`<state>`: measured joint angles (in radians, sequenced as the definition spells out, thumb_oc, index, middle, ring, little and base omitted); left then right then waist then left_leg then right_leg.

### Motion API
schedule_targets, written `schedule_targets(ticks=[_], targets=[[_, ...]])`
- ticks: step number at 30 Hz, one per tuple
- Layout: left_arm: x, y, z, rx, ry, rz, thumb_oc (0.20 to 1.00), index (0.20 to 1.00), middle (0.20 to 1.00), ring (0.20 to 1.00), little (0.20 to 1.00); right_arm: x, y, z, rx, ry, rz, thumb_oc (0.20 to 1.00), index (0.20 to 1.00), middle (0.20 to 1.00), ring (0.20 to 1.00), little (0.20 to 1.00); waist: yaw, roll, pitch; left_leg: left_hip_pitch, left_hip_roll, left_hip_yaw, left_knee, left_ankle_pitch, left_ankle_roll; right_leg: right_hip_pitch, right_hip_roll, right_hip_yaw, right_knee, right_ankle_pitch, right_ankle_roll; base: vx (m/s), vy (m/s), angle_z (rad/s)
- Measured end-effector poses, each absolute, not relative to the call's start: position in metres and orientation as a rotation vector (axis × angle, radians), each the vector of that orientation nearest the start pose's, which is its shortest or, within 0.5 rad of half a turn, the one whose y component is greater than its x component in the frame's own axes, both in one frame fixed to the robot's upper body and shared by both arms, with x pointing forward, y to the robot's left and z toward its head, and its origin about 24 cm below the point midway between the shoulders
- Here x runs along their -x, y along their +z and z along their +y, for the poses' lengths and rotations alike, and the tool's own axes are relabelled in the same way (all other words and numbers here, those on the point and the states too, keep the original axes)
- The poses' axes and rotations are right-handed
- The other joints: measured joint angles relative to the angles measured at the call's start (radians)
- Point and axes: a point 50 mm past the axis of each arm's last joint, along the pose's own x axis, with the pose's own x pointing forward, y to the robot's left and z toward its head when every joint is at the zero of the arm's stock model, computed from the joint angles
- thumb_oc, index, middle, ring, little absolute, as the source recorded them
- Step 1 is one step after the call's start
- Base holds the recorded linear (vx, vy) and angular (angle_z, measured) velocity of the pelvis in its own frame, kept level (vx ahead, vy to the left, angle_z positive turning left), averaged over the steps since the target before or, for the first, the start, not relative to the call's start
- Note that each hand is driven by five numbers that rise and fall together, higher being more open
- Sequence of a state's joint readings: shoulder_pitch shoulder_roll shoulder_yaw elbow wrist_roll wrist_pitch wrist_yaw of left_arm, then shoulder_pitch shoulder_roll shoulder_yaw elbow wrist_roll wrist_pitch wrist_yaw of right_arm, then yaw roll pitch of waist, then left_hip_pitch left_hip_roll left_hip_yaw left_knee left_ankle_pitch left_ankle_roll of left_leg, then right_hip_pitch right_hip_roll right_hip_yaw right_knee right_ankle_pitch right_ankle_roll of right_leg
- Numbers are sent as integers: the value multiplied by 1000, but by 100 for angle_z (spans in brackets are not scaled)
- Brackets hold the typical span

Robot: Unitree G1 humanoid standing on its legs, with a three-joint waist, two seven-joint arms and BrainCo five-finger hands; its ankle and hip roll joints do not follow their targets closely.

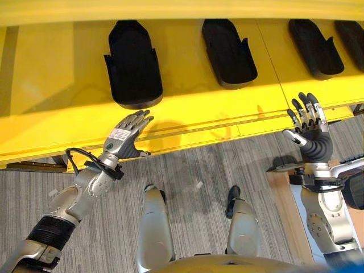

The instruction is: Move parts from the plastic box to the shelf.

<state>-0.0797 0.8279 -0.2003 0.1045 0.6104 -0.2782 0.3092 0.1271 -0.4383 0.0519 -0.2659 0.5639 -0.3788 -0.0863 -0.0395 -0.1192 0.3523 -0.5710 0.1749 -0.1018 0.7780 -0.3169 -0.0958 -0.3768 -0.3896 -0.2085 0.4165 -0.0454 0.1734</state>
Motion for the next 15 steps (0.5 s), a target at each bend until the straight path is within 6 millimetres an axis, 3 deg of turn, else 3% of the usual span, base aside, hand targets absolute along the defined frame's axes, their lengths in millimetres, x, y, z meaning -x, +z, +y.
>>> schedule_targets(ticks=[15], targets=[[-264, 90, 243, -1335, -80, -364, 1000, 1000, 1000, 1000, 1000, -218, 114, -212, -179, 14, -436, 1000, 1000, 1000, 1000, 1000, -4, -12, -26, -4, 4, 1, 11, -10, 0, -1, 4, 2, -6, 1, -2, 1, 1, -1]])
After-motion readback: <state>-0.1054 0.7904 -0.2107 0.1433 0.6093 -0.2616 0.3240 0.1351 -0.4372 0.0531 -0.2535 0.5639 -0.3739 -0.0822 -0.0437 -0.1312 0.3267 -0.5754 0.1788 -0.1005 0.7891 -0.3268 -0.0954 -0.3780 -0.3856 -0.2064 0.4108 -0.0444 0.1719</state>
